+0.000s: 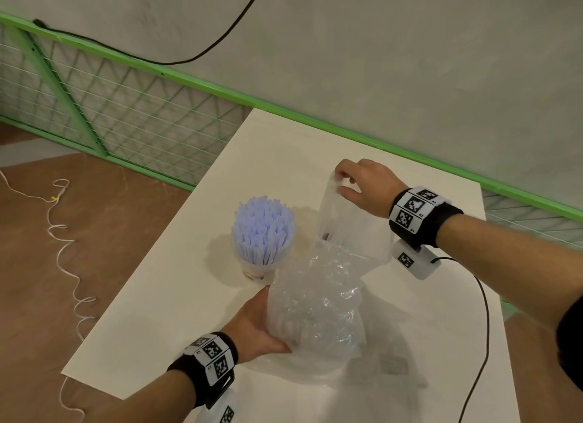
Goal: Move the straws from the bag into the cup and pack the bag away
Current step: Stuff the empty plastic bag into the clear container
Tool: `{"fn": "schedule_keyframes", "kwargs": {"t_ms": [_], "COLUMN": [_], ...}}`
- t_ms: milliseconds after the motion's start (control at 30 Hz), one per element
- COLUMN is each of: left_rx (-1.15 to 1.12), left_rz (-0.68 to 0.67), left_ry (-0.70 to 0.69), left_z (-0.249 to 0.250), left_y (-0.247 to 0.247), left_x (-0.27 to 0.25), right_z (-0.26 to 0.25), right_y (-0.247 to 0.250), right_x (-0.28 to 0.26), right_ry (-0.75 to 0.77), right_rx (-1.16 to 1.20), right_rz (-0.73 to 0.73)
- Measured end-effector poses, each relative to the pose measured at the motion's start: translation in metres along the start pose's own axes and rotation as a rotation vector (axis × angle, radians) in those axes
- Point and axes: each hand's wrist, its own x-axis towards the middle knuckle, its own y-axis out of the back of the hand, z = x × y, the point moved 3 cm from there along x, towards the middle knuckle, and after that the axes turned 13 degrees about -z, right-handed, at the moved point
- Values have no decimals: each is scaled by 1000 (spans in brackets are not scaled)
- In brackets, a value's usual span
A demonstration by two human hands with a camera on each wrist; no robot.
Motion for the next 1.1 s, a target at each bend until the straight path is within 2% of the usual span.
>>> {"fn": "schedule_keyframes", "kwargs": {"t_ms": [300, 467, 567, 633, 733, 833, 1000, 1100], "left_rx": [-1, -15, -18, -24, -24, -24, -27, -36], "left_rz": [-9, -12, -11, -9, -8, -8, -15, -17], "left_ry": [7, -1, -5, -4, -1, 3, 5, 10], "left_z": [-1, -1, -1, -1, -1, -1, 1, 1], "left_y": [0, -1, -2, -2, -2, -2, -1, -1], "left_x": [1, 0, 0, 0, 0, -1, -1, -2], "right_z": [-1, 16, 25, 32, 38, 30, 27, 36], "right_y": [3, 13, 8, 0, 3, 14, -1, -3], "right_x": [1, -5, -6, -5, -12, -30, -46, -30], "right_ry": [-21, -135, -105, -103, -181, -114, -97, -9], "right_rx": [175, 399, 220, 81, 87, 149, 20, 123], "right_rz": [14, 177, 196, 153, 94, 68, -171, -165]}}
